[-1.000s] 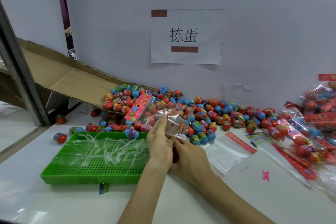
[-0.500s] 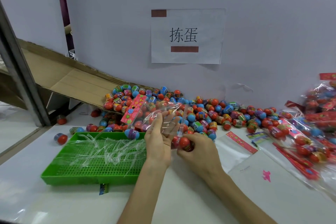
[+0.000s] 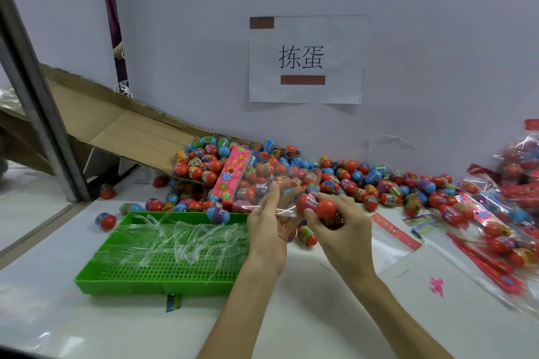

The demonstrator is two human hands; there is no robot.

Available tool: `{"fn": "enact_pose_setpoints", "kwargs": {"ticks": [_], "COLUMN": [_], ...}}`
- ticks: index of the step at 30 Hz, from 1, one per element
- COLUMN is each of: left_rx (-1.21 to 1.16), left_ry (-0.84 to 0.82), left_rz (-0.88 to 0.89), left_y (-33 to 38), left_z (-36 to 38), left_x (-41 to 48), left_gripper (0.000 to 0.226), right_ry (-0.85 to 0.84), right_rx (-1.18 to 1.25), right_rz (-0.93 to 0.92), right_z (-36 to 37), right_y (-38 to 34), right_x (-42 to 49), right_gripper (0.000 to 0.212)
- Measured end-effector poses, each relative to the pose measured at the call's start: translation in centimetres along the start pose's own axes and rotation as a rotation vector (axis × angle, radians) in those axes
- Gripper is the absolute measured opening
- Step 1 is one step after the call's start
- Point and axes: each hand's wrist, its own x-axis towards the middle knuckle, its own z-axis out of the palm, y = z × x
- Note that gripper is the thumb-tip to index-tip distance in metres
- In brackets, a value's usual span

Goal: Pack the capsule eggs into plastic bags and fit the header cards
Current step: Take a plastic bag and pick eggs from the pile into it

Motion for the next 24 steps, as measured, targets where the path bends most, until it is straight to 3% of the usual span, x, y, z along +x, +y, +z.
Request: {"fn": "enact_pose_setpoints", "kwargs": {"ticks": [6,15,18,24], "left_rx": [0.018,0.119,0.113,0.026], "left_ry": [-0.057,-0.084,-0.098,-0.061], "left_rz": [-0.061,-0.094,-0.104,-0.123], "left_y": [-0.12,-0.28,-0.29,0.0], "left_z": [-0.1,0.32,0.14,-0.13], "left_x": [-0.07,-0.48,-0.39,0.08], "left_gripper": [0.035,0.035,0.025,0.041], "right_ry": [0.071,0.126,0.12,0.197], "right_rx": [0.041,0.06,0.069,0.072], "right_rz": [0.102,0.027,0.029,0.062], "right_z": [0.01,-0.24,-0.02,-0.33], "right_y": [0.67,0.9,1.01,0.89], "right_x": [0.04,0.24,0.16,0.16], "right_gripper": [0.039,0.032,0.032,0.031]}}
